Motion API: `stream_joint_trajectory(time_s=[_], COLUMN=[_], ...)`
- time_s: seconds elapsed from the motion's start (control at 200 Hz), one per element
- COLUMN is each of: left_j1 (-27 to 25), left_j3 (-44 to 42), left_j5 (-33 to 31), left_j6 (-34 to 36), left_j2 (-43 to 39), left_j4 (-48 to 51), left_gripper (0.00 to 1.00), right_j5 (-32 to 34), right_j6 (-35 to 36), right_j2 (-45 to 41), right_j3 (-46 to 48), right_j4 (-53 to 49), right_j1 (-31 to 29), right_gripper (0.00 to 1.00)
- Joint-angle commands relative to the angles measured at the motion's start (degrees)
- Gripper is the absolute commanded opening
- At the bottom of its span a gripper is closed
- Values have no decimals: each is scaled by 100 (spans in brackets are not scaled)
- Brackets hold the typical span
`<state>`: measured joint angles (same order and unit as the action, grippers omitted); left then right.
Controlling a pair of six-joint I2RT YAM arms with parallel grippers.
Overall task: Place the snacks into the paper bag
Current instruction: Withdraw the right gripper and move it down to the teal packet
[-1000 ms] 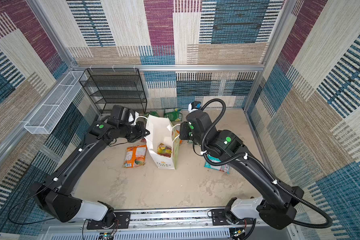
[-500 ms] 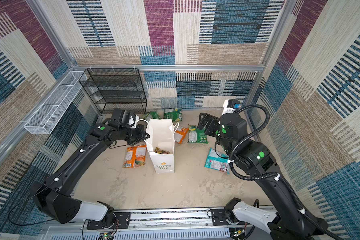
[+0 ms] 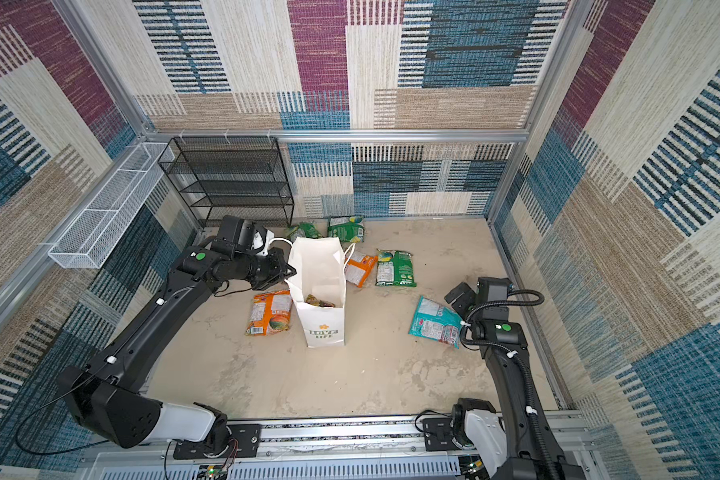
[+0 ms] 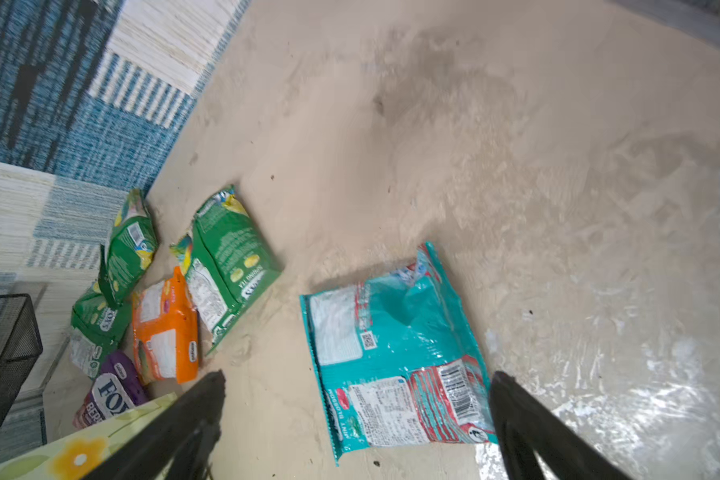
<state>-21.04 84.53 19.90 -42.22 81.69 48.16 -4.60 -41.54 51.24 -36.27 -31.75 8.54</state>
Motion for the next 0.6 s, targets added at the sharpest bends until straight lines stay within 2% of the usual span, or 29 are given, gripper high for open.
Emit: stream_joint_trajectory(time_s=[0.0, 0.205, 0.341, 0.441, 0.506, 0.596], left_j1=[37, 91, 101, 125, 150, 170], left_j3=[-25, -33, -60, -74, -73, -73], left_j5=[144, 250, 269, 285, 303, 316], left_j6=[87, 50, 31, 9, 0, -5], left_j2=[-9, 16, 13, 22, 18, 14], left_j4=[-188, -190, -226, -222, -224, -223], left_gripper=[0, 0, 0, 0, 0, 0], right_j5=[-503, -845, -1562, -2000, -2150, -2015], right_j6=[-144, -20, 270, 348, 323, 298], right_j2=[-39, 500, 1077, 1029, 943, 982], right_j3=[511, 1153, 1191, 1303, 1334, 1208], right_j4=[953, 1657, 2003, 2289, 2387, 2349], right_j1=[129, 219, 220, 204, 51, -446], right_gripper=[100, 100, 100, 94, 93, 93])
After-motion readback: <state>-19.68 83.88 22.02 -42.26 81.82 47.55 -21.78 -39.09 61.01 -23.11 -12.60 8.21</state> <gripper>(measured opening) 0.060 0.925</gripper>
